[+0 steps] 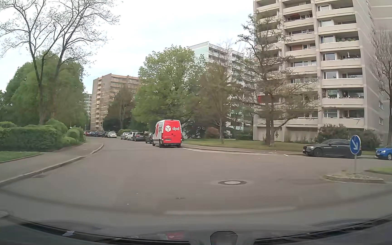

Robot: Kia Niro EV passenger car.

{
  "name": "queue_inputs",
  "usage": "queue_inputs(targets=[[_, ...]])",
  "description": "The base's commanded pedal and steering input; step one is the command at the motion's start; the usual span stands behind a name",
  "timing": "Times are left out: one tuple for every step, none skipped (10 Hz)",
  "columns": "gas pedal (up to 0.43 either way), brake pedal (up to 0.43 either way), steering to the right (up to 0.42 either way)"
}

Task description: Follow the waypoints while adhering to traffic rules and regulations

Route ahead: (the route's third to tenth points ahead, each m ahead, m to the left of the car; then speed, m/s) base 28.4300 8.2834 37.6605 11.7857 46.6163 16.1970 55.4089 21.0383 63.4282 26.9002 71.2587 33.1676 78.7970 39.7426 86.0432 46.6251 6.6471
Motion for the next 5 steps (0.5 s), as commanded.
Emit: queue_inputs(targets=[[0.087, 0.0, -0.069], [0.087, 0.0, -0.073], [0.087, 0.0, -0.074], [0.087, 0.0, -0.074], [0.087, 0.0, -0.074]])
